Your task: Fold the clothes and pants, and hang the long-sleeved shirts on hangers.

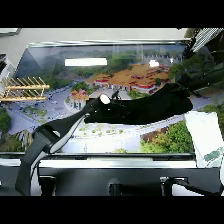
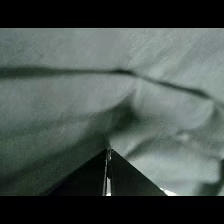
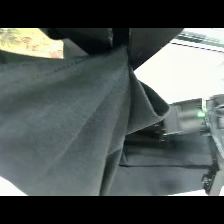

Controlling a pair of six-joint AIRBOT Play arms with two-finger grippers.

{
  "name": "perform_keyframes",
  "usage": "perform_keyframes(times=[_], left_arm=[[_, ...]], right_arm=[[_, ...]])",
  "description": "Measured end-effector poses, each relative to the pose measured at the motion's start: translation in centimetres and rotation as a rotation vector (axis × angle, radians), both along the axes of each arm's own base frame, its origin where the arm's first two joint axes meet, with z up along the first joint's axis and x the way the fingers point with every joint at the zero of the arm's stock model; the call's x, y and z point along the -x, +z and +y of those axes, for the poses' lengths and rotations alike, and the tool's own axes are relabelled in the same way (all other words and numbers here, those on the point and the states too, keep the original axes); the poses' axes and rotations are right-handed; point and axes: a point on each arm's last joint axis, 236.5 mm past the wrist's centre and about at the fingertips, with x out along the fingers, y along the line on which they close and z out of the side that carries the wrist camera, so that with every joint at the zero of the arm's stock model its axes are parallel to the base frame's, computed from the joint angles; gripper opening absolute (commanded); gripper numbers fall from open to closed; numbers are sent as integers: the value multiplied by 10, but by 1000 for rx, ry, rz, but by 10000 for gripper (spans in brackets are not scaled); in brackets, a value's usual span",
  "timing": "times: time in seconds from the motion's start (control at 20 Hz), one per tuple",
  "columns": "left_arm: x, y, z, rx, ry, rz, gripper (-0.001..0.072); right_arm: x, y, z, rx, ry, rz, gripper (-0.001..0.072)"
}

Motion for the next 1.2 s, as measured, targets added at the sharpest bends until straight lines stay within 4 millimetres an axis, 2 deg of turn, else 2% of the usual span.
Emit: perform_keyframes(times=[0.1, 0.2, 0.3, 0.45, 0.6, 0.75, 0.85, 0.95, 1.1, 1.15, 1.2], left_arm=[[-9, 22, 29, -42, -43, -42, 15], [-25, 54, 69, -97, -68, -117, 15], [-42, 90, 122, -173, -74, -198, 15], [-59, 147, 217, -310, -25, -299, 16], [-63, 200, 314, -445, 85, -367, 17], [-55, 244, 402, -545, 230, -408, 17], [-47, 264, 446, -585, 319, -421, 17], [-39, 276, 479, -617, 390, -422, 17], [-32, 281, 505, -640, 445, -413, 17], [-31, 280, 509, -643, 450, -407, 17], [-29, 278, 511, -645, 452, -400, 17]], right_arm=[[-2, 5, 9, -40, 6, -13, 33], [-6, 13, 24, -94, 20, -41, 33], [-9, 20, 47, -133, 56, -66, 33], [-12, 22, 93, -154, 129, -98, 32], [-16, 14, 148, -173, 194, -119, 32], [-17, -8, 207, -193, 259, -114, 32], [-15, -30, 244, -200, 296, -97, 32], [-12, -56, 276, -209, 325, -70, 32], [-10, -87, 312, -239, 333, -35, 34], [-11, -95, 321, -250, 327, -28, 63], [-13, -102, 328, -261, 318, -23, 156]])
